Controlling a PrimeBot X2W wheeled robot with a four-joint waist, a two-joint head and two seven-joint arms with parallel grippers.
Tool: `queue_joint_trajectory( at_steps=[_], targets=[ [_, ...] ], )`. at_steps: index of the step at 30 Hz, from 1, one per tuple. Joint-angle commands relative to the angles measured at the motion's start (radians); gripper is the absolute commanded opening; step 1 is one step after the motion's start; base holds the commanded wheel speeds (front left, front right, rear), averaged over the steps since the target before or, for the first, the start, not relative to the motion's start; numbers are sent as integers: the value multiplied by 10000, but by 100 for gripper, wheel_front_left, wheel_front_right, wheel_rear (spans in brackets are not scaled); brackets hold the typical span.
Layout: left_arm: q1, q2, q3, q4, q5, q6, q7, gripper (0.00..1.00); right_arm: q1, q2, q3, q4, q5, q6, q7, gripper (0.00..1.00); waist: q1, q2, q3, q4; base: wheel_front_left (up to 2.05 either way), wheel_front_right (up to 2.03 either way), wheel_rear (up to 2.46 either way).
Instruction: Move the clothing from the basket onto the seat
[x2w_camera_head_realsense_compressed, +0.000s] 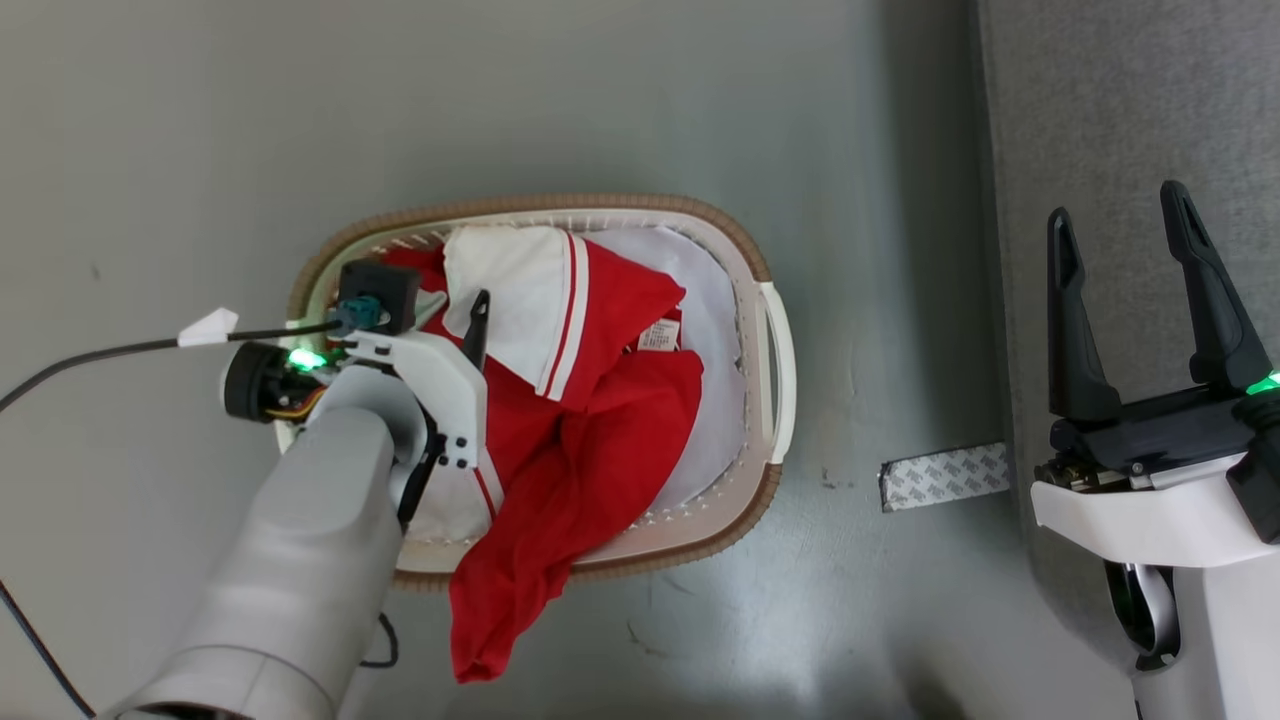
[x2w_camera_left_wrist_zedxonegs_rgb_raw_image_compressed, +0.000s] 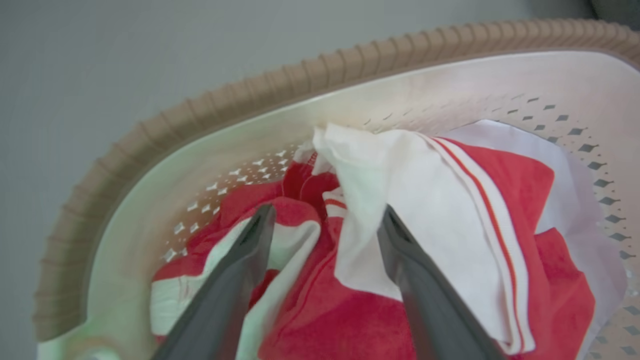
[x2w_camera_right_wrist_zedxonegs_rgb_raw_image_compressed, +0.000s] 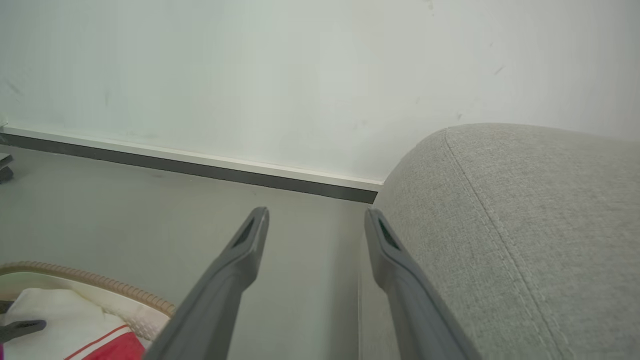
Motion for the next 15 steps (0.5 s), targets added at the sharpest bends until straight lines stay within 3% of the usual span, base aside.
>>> queue_joint_trajectory(
  at_steps=[1,7,8,9,15],
  targets=[
    [-152,27,-24,81,-48,-48,-94,100,44,-27,-1,-65,-42,-21,7,100,-1,0,144,-6,0,0,0],
    [-382,-132,-203,251,-97,-314,-318,100,8,-27,167,-94,98,-21,7,100,-1,0,323,-108,0,0,0],
    [-367,-168,-201,261,-215,-484,-332,13,2,-27,204,-87,107,-21,7,100,-1,0,329,-141,0,0,0],
    [-360,-201,-198,267,-296,-604,-368,0,5,-28,236,-75,125,-21,7,100,-1,0,326,-167,0,0,0],
    [-338,-302,-294,152,-535,-880,-484,0,201,-27,67,-10,214,-21,7,100,-1,0,157,-29,0,0,0]
  ],
)
